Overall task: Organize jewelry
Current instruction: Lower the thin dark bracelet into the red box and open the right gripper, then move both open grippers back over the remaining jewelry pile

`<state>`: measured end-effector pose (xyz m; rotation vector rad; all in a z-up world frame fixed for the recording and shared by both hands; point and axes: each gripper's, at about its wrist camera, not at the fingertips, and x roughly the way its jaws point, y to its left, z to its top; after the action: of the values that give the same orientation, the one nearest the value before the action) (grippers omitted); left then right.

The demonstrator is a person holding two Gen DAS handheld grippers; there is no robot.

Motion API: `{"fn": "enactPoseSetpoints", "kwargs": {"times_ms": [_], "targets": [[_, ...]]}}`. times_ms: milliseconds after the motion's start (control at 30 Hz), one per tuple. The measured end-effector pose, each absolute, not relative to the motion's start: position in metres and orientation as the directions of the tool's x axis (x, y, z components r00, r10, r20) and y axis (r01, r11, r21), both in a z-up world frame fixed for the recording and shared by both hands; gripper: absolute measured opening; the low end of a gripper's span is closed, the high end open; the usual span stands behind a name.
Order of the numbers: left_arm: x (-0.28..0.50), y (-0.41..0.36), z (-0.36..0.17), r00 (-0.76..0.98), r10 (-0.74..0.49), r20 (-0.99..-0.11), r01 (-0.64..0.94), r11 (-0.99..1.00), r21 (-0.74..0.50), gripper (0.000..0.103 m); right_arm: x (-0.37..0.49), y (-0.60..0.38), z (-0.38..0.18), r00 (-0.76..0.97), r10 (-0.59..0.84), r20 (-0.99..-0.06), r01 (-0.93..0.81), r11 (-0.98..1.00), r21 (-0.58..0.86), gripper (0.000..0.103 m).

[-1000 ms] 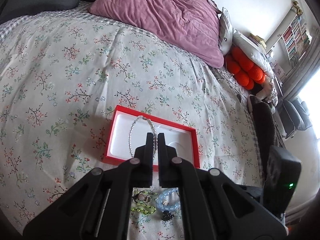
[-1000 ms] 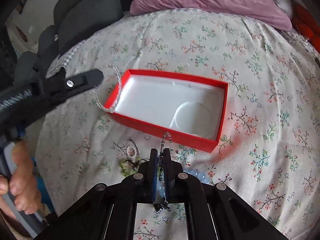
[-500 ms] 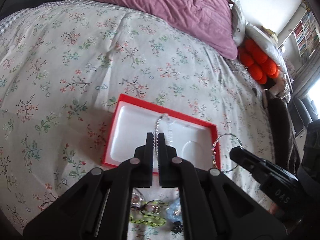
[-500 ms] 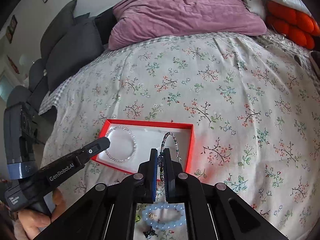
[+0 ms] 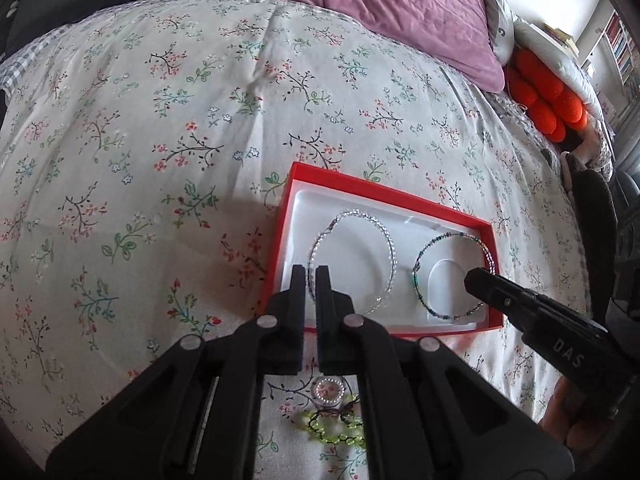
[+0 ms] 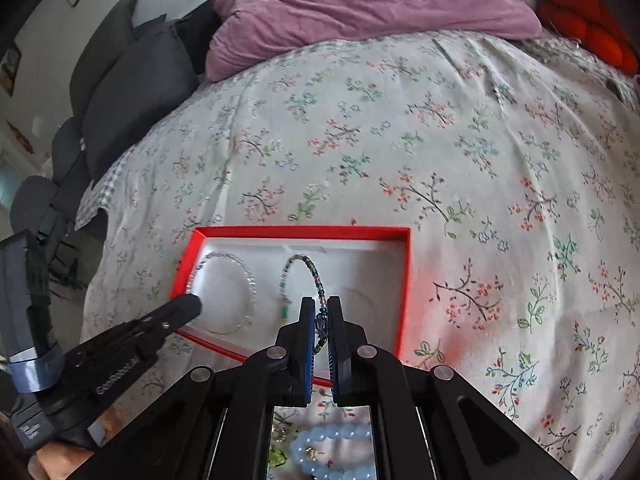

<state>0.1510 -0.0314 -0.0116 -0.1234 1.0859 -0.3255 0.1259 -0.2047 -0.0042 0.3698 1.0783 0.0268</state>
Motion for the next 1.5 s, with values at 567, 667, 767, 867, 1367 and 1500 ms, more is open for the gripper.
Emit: {"fn": "enactPoseSetpoints", "kwargs": {"times_ms": [567, 667, 767, 867, 1367, 1500], "targets": [[0.127, -0.038, 0.012, 0.416, -0.296, -0.860, 0.243, 0.947, -0.208, 0.034, 0.113, -0.212, 0.010, 0.454, 0.219, -0.864, 0.122, 0.945, 0.304, 0.012], [0.118, -0.040, 0.020, 0.423, -0.299, -0.855, 0.268, 0.943, -0.197, 0.036, 0.105, -0.214, 0.019, 0.461, 0.225, -0.859, 0.106, 0.947, 0.304, 0.012], [0.107, -0.041, 0.027, 0.430, -0.300, -0.851, 0.291, 0.939, -0.184, 0.053, 0.097, -0.216, 0.027, 0.465, 0.217, -0.858, 0.096, 0.952, 0.292, 0.012], [0.097, -0.039, 0.033, 0.444, -0.294, -0.847, 0.297, 0.940, -0.170, 0.070, 0.086, -0.217, 0.031, 0.463, 0.207, -0.862, 0.089, 0.957, 0.278, 0.014], [0.074, -0.006, 0.010, 0.394, -0.195, -0.898, 0.252, 0.963, -0.099, 0.097, 0.045, -0.209, 0.019, 0.416, 0.107, -0.903, 0.022, 0.992, 0.128, 0.071], [0.068, 0.000, -0.007, 0.376, -0.163, -0.912, 0.259, 0.964, -0.065, 0.098, 0.039, -0.205, 0.005, 0.393, 0.074, -0.917, 0.016, 0.996, 0.088, 0.071]]}}
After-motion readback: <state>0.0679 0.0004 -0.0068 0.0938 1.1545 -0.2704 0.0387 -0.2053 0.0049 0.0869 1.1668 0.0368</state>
